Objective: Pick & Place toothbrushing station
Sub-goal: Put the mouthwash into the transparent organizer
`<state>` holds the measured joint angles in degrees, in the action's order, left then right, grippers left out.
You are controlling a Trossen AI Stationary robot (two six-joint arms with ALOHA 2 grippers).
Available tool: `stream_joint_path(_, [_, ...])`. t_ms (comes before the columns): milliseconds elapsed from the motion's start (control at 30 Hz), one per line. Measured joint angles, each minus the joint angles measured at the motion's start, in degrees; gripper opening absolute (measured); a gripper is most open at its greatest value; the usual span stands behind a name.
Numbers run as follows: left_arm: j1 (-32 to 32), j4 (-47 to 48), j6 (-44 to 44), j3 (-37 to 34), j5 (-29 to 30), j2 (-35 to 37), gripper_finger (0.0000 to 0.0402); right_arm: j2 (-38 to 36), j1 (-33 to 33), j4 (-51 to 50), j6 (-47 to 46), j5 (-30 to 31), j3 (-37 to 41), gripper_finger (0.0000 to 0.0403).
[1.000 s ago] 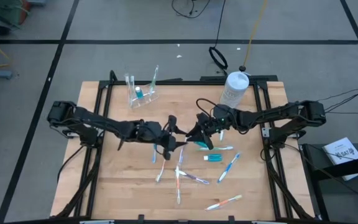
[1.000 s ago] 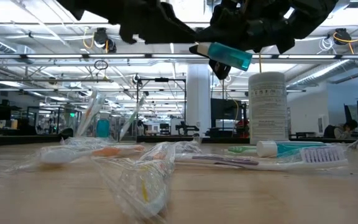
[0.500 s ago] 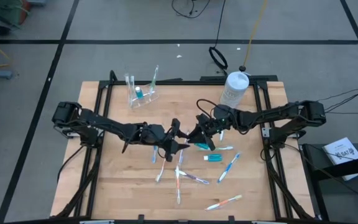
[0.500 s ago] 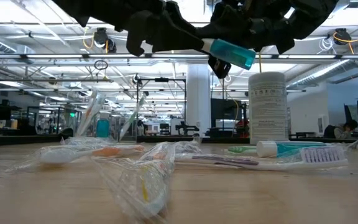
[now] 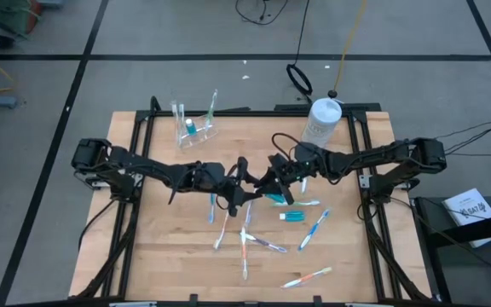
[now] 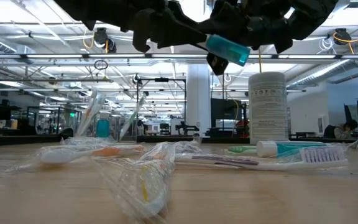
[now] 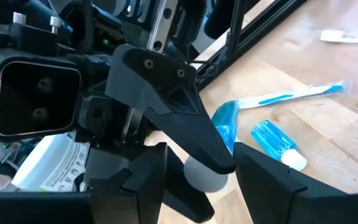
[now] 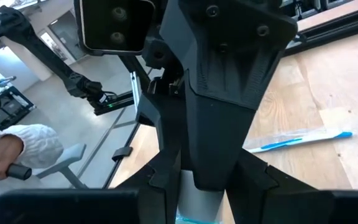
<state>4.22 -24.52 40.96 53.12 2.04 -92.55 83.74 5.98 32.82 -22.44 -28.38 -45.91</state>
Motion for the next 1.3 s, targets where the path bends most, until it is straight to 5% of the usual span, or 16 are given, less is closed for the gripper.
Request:
stream_joint_path(400, [-1.19,-0.1,2.46,0.0,-3.15,-0.05,0.0188,0.0,-0.02,0.14,0.68,0.16,0.0,0.0091])
stream_joint_path(833, [5.76,3.43,0.76,-0.22,12.23,7.66,0.0189,-0.13,1.81,-2.99,5.38,-0.38,-0.15,0.0091])
stream_joint_path(1000, [8.49,3.76,-17.92,-0.09,20.73,10.76,0.0189,-0.15,1.77,-2.35,6.13,-0.38,-0.15,0.0091])
stream_joint_path(1133, [9.05,8.85,-38.34,-0.09,20.19,11.14,0.0189,-0.15,1.38,-0.26,6.49,-0.15,-0.11,0.0091])
stream_joint_path(1300, [8.92,17.76,-43.94,-0.17,19.07,9.76,0.0189,-0.13,-0.24,3.58,5.75,-4.87,-0.09,0.0091])
